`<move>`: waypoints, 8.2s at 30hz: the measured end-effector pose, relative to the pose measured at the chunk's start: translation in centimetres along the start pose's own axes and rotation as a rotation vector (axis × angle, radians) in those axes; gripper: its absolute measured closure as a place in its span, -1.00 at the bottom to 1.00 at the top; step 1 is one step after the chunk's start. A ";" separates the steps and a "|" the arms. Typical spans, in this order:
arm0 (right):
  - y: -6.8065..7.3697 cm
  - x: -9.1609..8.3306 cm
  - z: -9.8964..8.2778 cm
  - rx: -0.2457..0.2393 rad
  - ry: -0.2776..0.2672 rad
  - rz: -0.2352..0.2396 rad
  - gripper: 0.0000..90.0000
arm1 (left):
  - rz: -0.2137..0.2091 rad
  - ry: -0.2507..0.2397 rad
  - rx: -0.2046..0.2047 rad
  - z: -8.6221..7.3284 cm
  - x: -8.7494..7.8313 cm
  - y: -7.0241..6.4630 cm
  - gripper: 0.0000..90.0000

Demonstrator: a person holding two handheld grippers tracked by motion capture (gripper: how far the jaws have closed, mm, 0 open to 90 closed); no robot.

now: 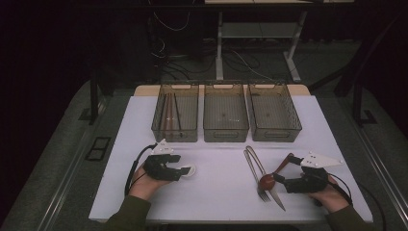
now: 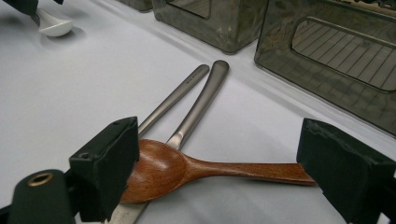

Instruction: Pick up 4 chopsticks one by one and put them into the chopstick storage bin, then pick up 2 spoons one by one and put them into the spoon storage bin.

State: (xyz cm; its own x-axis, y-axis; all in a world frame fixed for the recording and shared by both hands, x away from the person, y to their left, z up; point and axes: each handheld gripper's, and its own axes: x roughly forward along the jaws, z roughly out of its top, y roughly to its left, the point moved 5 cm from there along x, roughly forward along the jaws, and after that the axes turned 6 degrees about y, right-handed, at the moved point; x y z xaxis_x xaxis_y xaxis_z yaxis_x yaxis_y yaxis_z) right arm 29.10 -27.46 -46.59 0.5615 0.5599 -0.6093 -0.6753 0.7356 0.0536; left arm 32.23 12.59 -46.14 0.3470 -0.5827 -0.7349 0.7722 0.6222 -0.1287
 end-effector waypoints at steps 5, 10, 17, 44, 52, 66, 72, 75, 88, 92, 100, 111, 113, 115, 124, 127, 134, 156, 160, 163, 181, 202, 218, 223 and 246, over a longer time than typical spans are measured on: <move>0.0 0.0 0.0 -0.002 0.004 0.001 -0.71 | -0.010 0.012 0.008 -0.5 0.0 0.2 -0.29; 0.0 0.0 -0.1 -0.005 0.003 0.003 -0.71 | -0.014 0.021 0.013 -0.5 0.2 0.3 -0.32; 0.1 -0.1 -0.1 -0.007 0.001 0.005 -0.71 | -0.001 0.057 0.044 -0.7 0.9 0.3 -0.33; 0.1 -0.1 -0.1 -0.013 0.002 0.004 -0.71 | -0.086 0.115 0.125 -1.1 1.5 -0.4 0.34; 0.1 -0.1 -0.1 -0.014 0.003 0.003 -0.71 | -0.101 0.122 0.144 -1.2 1.3 -0.4 0.57; 0.2 0.1 0.0 -0.024 0.008 0.008 -0.71 | -0.111 0.110 0.137 -1.1 0.9 -0.4 0.79; 0.5 0.2 0.0 -0.024 0.010 0.020 -0.71 | -0.113 0.114 0.124 -1.2 0.8 -0.4 0.79; 0.6 0.3 0.1 -0.024 0.010 0.027 -0.71 | -0.118 0.117 0.117 -1.1 0.8 -0.4 0.80; 0.9 0.6 0.1 0.013 0.012 0.062 -0.75 | -0.128 0.092 0.071 -0.8 0.5 -0.2 0.80; 0.9 0.8 0.0 0.008 0.019 0.060 -0.75 | -0.124 0.071 0.057 -0.4 0.4 -0.2 0.80; 0.8 0.8 0.0 0.002 0.021 0.058 -0.75 | -0.114 0.031 0.041 0.5 0.1 -0.4 0.80; 0.8 0.8 0.0 -0.001 0.021 0.057 -0.75 | -0.097 -0.022 0.005 1.8 0.0 -0.6 0.81; 0.8 0.8 0.0 -0.003 0.022 0.057 -0.75 | -0.089 -0.035 0.011 2.2 0.0 -0.6 0.81; 0.8 0.8 0.0 -0.003 0.022 0.057 -0.75 | -0.088 -0.048 0.008 2.5 0.0 -0.7 0.81; 0.8 0.8 0.0 -0.002 0.020 0.056 -0.75 | -0.090 -0.079 0.017 3.8 0.3 -0.9 0.81; 0.7 0.8 0.0 -0.002 0.021 0.056 -0.75 | -0.093 -0.090 0.018 4.4 0.4 -0.9 0.81; 0.7 0.7 0.0 0.000 0.015 0.054 -0.75 | -0.080 -0.110 0.018 6.0 0.6 -0.7 0.81; 0.6 0.6 0.0 0.010 0.020 0.052 -0.74 | -0.068 -0.158 0.025 11.0 1.8 -0.2 0.80; 0.5 0.5 0.0 0.007 0.016 0.050 -0.74 | -0.059 -0.163 0.025 11.9 2.1 0.1 0.81; 0.5 0.5 0.0 0.007 0.014 0.050 -0.74 | -0.050 -0.166 0.029 12.7 2.4 0.3 0.81; 0.5 0.4 0.0 0.012 0.011 0.053 -0.75 | -0.009 -0.190 0.009 17.9 5.1 1.9 0.80; 0.4 0.3 0.0 0.008 0.007 0.057 -0.74 | 0.066 -0.144 -0.013 20.6 9.2 3.8 0.80; 0.4 0.3 0.0 0.011 0.012 0.061 -0.74 | 0.040 -0.154 -0.043 20.3 9.2 3.6 0.36; 0.4 0.4 0.0 0.010 0.012 0.060 -0.74 | 0.021 -0.142 -0.012 19.9 8.5 3.3 0.17; 0.4 0.4 0.0 0.021 0.029 0.070 -0.74 | -0.006 -0.163 0.033 11.9 3.1 0.2 -0.29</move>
State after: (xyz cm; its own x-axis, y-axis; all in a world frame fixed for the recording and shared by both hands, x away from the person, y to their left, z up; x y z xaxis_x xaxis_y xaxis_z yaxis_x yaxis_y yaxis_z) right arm 29.05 -26.91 -46.87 0.4991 0.5989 -0.6263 -0.7022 0.7030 0.1127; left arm 39.72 4.70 -40.51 0.4220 -0.6654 -0.6158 0.7908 0.6023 -0.1089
